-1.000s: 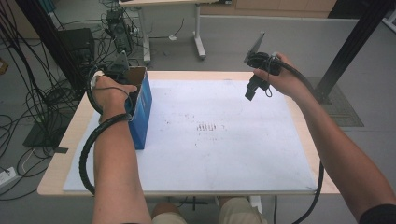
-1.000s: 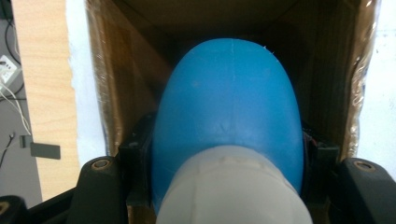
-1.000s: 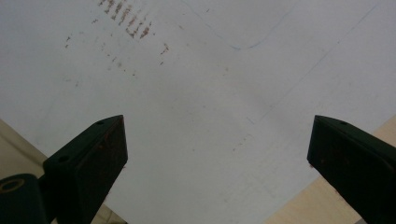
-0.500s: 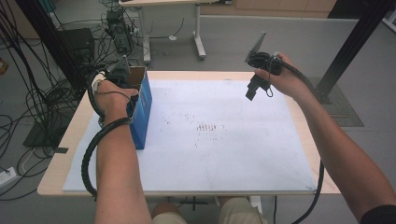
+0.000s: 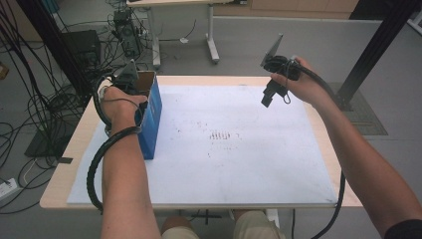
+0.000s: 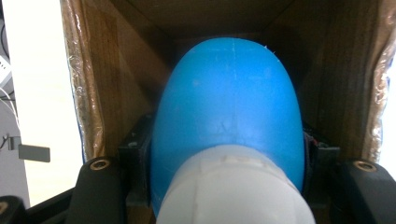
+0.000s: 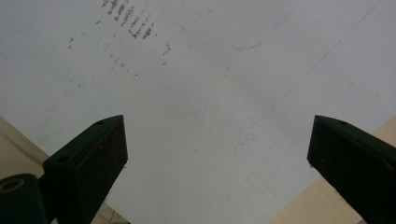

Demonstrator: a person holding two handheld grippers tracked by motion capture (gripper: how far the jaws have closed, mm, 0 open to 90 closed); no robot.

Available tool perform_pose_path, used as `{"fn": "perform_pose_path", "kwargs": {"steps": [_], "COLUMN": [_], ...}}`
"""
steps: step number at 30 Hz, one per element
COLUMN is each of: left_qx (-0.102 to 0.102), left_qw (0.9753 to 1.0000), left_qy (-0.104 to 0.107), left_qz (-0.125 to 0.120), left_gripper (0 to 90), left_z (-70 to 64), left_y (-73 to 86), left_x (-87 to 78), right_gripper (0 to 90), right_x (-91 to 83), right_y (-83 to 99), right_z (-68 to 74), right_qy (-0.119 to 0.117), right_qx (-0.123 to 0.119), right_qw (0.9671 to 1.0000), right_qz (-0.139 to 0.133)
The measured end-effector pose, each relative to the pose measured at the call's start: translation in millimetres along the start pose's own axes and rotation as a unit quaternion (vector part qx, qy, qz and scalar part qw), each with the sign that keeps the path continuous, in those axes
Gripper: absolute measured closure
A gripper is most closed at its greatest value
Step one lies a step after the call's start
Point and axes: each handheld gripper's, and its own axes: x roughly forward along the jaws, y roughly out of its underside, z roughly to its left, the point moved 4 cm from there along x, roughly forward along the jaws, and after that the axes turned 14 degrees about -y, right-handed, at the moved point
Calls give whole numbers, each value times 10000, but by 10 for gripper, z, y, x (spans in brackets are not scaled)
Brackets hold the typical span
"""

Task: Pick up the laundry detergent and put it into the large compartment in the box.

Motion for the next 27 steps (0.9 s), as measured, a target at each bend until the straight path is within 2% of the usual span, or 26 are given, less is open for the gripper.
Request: {"fn": "perform_pose_path", "kwargs": {"steps": [27], "left_qx": [8], "left_qw": [10000], "left_qy": [-5], "left_qz": [-5], "left_gripper": [370], "left_z": [-3], "left_y": [-10], "left_x": [2], "right_gripper": [50], "right_x": [11], "right_y": [-13], "right_z": [4], "right_qy": [-6], "right_qx": [25], "right_qw": [10000], "right_qz": [26]}}
